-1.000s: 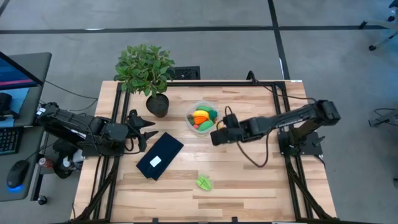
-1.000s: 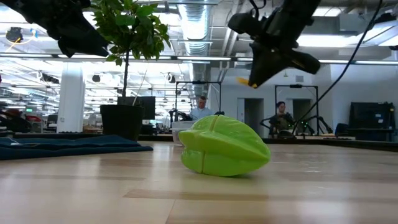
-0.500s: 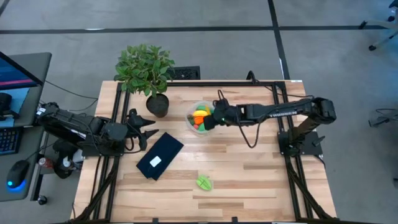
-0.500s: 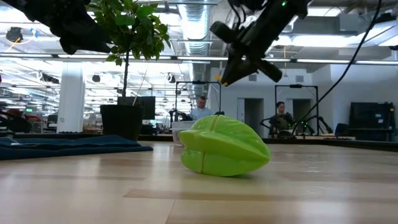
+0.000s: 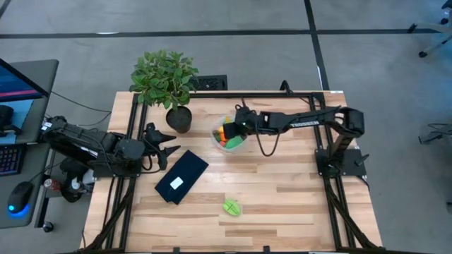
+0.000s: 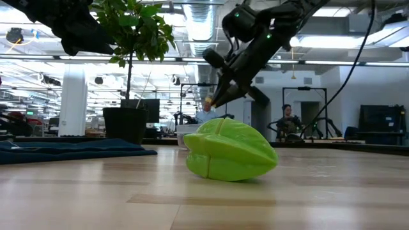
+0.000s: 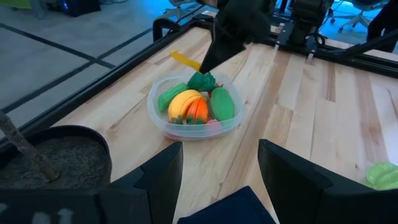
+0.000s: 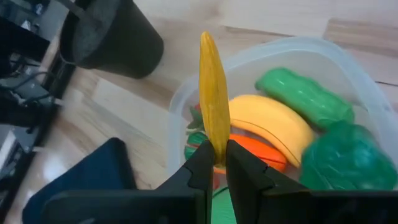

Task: Pick and placing Produce into tupperware
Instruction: Put the yellow corn into the transparent bin, then put the green starfruit into the transparent bin

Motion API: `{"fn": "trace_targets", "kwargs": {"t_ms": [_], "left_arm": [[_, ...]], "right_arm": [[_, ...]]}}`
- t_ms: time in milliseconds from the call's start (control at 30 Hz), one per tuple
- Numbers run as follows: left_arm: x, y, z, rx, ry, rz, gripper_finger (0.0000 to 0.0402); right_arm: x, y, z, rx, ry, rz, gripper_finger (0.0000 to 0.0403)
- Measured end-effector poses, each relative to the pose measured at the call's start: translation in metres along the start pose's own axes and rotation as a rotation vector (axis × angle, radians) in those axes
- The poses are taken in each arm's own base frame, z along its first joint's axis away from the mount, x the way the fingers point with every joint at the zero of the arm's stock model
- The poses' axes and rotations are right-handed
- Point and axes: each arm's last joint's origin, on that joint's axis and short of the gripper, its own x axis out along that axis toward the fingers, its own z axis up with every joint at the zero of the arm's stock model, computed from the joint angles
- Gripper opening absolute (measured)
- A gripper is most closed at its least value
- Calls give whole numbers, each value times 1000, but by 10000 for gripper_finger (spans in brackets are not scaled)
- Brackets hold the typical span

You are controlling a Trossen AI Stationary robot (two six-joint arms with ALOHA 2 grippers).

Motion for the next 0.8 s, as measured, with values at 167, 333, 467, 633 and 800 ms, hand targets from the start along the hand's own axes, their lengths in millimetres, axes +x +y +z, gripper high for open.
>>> {"fn": "trace_targets", "kwargs": {"t_ms": [167, 333, 467, 633, 800], "left_arm": [[0, 0, 0, 0, 0, 2, 199], [0, 0, 0, 1, -3, 10, 199], [0, 1, 0, 2, -5, 18, 199], [0, 1, 0, 3, -5, 21, 199], [0, 1, 0, 4, -5, 22, 199]], "right_arm": [[9, 3, 0, -37, 28, -23, 31], [9, 4, 5, -65, 29, -18, 32], [9, 0, 9, -59, 26, -32, 41], [10, -3, 12, -53, 27, -44, 61], [10, -3, 11, -53, 28, -42, 77]]}}
